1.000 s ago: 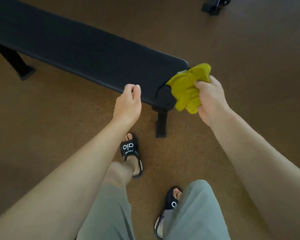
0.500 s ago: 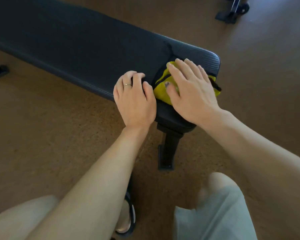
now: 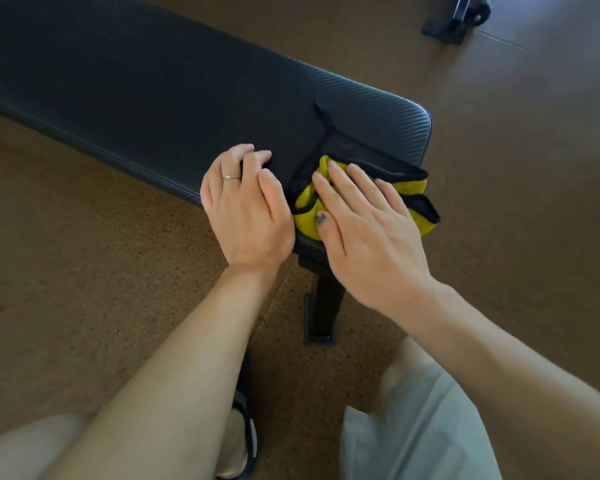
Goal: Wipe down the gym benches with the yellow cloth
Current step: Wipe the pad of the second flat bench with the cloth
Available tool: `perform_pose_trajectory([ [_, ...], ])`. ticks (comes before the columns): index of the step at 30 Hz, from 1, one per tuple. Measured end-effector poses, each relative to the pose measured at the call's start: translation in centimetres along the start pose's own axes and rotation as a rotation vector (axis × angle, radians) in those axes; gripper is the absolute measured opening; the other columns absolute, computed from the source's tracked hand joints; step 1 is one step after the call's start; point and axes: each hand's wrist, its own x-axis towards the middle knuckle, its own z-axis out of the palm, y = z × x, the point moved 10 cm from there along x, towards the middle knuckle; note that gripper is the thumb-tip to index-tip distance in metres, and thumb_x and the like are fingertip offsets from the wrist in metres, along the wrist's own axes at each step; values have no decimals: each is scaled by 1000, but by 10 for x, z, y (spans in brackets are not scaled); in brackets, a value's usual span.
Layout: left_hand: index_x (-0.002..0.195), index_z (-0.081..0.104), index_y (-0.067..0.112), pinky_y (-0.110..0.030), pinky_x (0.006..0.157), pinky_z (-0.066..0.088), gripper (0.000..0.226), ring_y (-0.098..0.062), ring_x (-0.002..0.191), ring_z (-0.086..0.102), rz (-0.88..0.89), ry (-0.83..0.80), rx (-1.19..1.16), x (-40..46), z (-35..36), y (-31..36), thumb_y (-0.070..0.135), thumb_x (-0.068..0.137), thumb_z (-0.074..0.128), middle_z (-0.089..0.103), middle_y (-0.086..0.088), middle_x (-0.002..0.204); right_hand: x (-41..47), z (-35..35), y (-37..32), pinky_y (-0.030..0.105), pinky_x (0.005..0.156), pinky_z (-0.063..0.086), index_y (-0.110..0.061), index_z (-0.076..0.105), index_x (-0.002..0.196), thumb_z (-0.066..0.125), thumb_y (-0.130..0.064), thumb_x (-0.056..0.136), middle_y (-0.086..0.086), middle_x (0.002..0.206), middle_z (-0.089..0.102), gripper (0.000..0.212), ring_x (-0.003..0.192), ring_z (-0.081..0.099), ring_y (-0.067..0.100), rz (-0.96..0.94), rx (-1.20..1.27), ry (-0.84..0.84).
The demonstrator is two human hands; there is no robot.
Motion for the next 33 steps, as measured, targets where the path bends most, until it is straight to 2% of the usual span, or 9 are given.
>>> perform_pose_trajectory([
  [4, 116, 67, 17, -36, 111, 32, 36, -21, 125, 53, -4, -27, 14, 0, 2, 0, 18, 101, 34, 60, 0, 129, 45, 1, 25, 44, 127, 12, -30, 25, 160, 17, -45, 107, -4, 168, 20, 55, 156, 15, 18, -62, -12, -29],
  [9, 115, 67, 16, -39, 111, 34, 36, -21, 125, 52, -1, -21, 15, 0, 2, -1, 20, 101, 34, 59, -1, 129, 107, 4, 66, 40, 128, 5, -34, 17, 161, 12, -45, 108, -9, 170, 12, 55, 157, 7, 16, 75, -4, -47],
  [13, 113, 67, 17, -39, 111, 34, 36, -22, 124, 53, 9, -24, 23, -1, 3, -1, 20, 100, 34, 60, 0, 128, 52, -2, 35, 40, 126, 12, -26, 29, 159, 18, -41, 107, -4, 168, 23, 55, 155, 16, 17, 104, 46, 34],
  [15, 113, 67, 17, -39, 111, 34, 37, -21, 124, 53, 11, -25, 26, 0, 4, 1, 21, 99, 33, 60, 0, 128, 9, -4, 13, 40, 125, 16, -24, 37, 156, 22, -39, 106, -3, 165, 30, 54, 154, 22, 18, 68, 65, 54],
  [18, 112, 68, 16, -39, 111, 33, 39, -21, 124, 53, -4, -25, 24, 0, 3, -1, 21, 99, 31, 60, 0, 128, -18, -3, -2, 39, 126, 15, -25, 38, 156, 24, -39, 108, -3, 164, 32, 51, 154, 21, 16, -18, 72, 33],
  [21, 112, 68, 16, -39, 111, 34, 37, -22, 124, 53, 2, -24, 25, 1, 3, 0, 20, 99, 33, 60, -1, 128, 19, -4, 18, 40, 126, 15, -28, 36, 156, 24, -40, 108, -4, 166, 28, 51, 154, 20, 16, -94, 39, 9],
  [26, 113, 67, 16, -40, 111, 33, 37, -23, 125, 53, 7, -40, 26, 1, 5, 0, 21, 99, 33, 59, -1, 128, 98, -1, 69, 39, 127, 9, -35, 28, 158, 20, -43, 108, -8, 168, 20, 52, 156, 14, 17, 87, 32, 9],
  [31, 112, 67, 16, -39, 111, 34, 37, -22, 123, 54, 25, -36, 38, 1, 4, 1, 21, 99, 33, 60, -2, 126, 37, -11, 29, 42, 120, 24, -25, 50, 148, 31, -37, 104, -1, 156, 45, 49, 144, 38, 23, 64, 89, 139],
  [33, 111, 67, 16, -39, 110, 34, 38, -23, 123, 54, 30, -30, 40, 1, 4, 1, 21, 99, 32, 60, -2, 126, -3, -12, 6, 40, 118, 28, -23, 53, 146, 33, -35, 104, -2, 153, 49, 48, 141, 42, 21, 12, 110, 136],
])
